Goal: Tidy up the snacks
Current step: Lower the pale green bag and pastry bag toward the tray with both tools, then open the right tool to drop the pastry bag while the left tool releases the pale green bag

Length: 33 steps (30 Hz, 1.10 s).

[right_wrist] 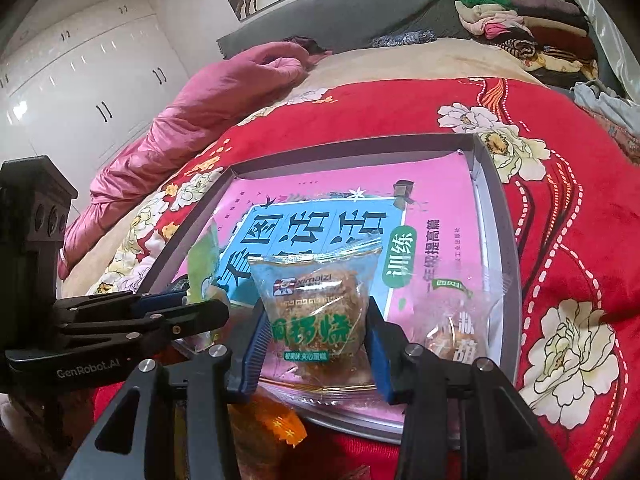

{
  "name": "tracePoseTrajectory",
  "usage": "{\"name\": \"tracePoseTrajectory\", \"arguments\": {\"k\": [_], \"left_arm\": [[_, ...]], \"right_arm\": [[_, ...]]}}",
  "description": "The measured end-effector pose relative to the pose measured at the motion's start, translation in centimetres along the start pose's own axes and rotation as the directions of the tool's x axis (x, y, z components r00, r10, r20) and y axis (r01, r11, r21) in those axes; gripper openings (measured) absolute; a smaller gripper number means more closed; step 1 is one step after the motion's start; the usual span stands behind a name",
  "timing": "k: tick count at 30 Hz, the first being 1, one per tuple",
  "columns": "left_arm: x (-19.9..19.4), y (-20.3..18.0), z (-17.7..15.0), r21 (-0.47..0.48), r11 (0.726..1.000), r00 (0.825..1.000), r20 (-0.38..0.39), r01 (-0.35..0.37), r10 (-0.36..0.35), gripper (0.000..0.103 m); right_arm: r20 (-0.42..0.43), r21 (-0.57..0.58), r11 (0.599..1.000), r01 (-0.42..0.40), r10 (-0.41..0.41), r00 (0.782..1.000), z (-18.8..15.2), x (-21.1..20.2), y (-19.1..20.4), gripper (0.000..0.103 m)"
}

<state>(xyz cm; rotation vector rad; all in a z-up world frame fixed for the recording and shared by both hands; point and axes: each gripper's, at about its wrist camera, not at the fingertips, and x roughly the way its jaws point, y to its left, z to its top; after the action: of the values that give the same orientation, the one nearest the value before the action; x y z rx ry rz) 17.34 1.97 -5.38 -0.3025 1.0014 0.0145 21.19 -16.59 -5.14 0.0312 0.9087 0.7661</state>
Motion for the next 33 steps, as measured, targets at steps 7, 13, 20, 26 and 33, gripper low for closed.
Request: {"name": "tracePoseTrajectory", "arguments": {"k": [7, 13, 20, 26, 33], "left_arm": [[0.0, 0.1, 0.0, -0.007, 1.000, 1.000, -0.001, 0.006, -0.006, 0.035], [-0.1, 0.2, -0.1, -0.010, 1.000, 1.000, -0.002, 0.007, -0.007, 0.035], [-0.1, 0.3, -0.3, -0.015, 1.000, 1.000, -0.004, 0.012, -0.012, 0.037], [-0.4, 0.5, -0.2, -0.021, 1.000, 1.000, -0.001, 0.012, -0.012, 0.038], [-0.9, 0.8, -0.1, -0.033, 0.999, 1.000, 0.007, 0.023, -0.022, 0.045]], "right_arm": [[0.002, 0.004, 1.000, -0.001, 0.001, 1.000, 0.1, 0.0, -0.1, 0.045], [0.004, 0.011, 1.000, -0.004, 0.004, 1.000, 0.1, -0.1, -0.1, 0.048], [0.012, 0.010, 1.000, -0.008, 0.008, 1.000, 0.2, -0.2, -0.1, 0.050], [0.047, 0.002, 1.000, -0.015, 0.015, 0.999, 0.3, -0.9, 0.0, 0.051], [0.066, 0.000, 1.000, -0.015, 0.015, 0.998, 0.6, -1.3, 0.0, 0.055]]}}
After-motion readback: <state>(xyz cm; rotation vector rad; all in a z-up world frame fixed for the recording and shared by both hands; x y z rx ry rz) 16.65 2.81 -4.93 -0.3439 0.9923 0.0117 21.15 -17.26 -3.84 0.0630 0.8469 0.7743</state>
